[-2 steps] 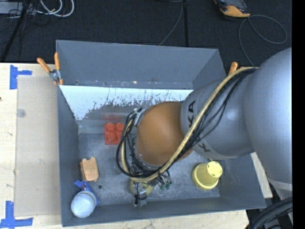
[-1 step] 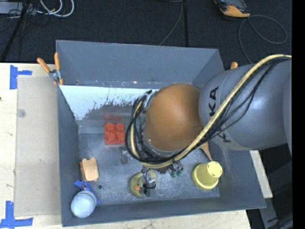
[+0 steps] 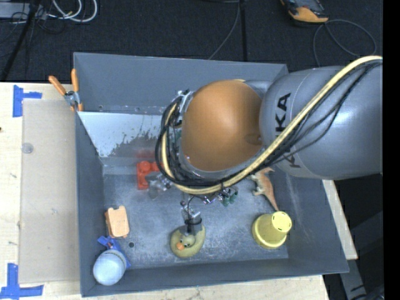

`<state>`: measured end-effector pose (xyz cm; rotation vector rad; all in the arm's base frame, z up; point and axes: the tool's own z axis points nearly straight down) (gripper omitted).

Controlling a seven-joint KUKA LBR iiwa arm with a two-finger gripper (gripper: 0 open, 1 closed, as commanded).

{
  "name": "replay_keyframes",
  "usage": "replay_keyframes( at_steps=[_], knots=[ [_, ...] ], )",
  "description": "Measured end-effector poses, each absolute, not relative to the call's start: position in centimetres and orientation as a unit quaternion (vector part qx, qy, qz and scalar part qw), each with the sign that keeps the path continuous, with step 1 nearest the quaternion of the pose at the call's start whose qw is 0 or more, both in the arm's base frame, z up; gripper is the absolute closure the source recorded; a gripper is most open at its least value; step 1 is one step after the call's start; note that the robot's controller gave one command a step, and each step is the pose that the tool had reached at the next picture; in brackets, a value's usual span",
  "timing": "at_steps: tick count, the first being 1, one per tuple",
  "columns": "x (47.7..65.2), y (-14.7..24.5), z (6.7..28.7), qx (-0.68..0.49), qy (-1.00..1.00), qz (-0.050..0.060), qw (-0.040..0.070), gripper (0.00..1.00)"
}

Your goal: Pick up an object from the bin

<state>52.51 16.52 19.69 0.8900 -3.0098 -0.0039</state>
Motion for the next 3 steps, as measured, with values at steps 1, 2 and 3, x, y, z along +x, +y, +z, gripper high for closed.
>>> replay_keyframes(
  at_steps=[1, 2, 3],
  knots=[
    [50.9, 14.9, 17.6, 0.299, -0.954, -0.001, -0.003, 0.0],
    [49.2, 13.9, 14.1, 0.3, -0.954, -0.001, 0.004, 0.0],
    [49.3, 12.4, 11.3, 0.336, -0.942, -0.001, -0.001, 0.0]
  ],
)
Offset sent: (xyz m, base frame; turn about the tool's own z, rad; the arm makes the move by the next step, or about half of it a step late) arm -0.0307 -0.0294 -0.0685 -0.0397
